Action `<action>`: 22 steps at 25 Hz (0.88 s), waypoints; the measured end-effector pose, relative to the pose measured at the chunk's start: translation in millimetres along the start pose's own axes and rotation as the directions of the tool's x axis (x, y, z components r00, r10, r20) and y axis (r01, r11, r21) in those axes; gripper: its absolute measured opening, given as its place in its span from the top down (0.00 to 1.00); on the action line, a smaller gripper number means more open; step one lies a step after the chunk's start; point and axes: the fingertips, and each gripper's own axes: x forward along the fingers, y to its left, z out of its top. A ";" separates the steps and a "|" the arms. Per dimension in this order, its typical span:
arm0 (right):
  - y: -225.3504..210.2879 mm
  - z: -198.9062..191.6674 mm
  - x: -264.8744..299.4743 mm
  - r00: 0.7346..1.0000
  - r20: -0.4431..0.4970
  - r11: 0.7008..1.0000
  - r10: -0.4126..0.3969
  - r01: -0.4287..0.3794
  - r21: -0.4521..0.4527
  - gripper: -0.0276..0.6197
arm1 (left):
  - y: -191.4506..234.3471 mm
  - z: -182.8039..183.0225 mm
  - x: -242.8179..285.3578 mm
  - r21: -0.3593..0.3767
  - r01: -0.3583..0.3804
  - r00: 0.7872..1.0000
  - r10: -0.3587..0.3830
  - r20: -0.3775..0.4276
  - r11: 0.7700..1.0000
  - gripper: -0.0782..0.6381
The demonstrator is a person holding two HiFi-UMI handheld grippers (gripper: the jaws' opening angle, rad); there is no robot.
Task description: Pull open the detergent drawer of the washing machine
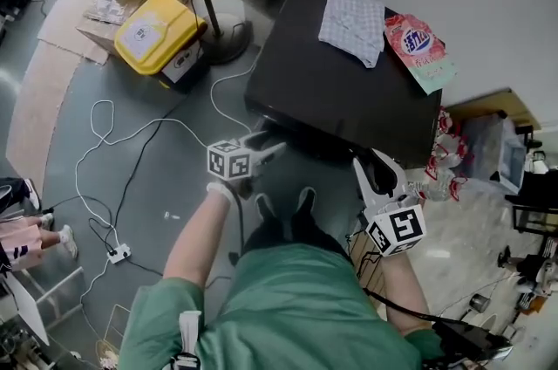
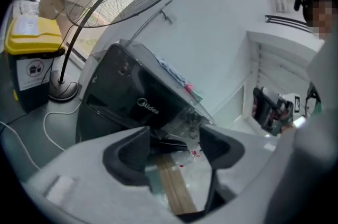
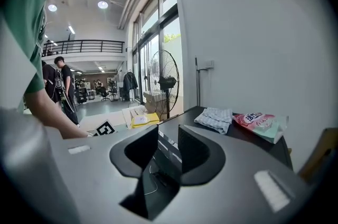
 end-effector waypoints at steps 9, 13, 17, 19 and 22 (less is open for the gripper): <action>-23.8 -27.5 8.6 0.998 -0.052 0.995 0.029 -0.024 0.094 0.80 | 31.9 3.4 35.1 -0.119 0.053 0.998 -0.047 0.046 0.992 0.45; -33.6 -41.4 10.8 0.996 -0.080 0.995 0.041 -0.033 0.098 0.80 | 38.9 1.3 49.1 -0.126 0.080 0.996 -0.076 0.041 0.989 0.39; -42.5 -50.5 13.5 0.994 -0.096 0.993 0.046 -0.035 0.117 0.80 | 41.4 2.6 62.0 -0.144 0.107 0.993 -0.099 0.060 0.984 0.36; -42.4 -55.1 14.5 0.993 -0.102 0.992 0.056 -0.044 0.122 0.80 | 38.8 1.2 67.6 -0.160 0.137 0.989 -0.127 0.069 0.978 0.35; -40.7 -61.7 16.2 0.991 -0.112 0.989 0.078 -0.063 0.133 0.80 | 33.3 1.1 74.8 -0.192 0.193 0.979 -0.178 0.095 0.962 0.31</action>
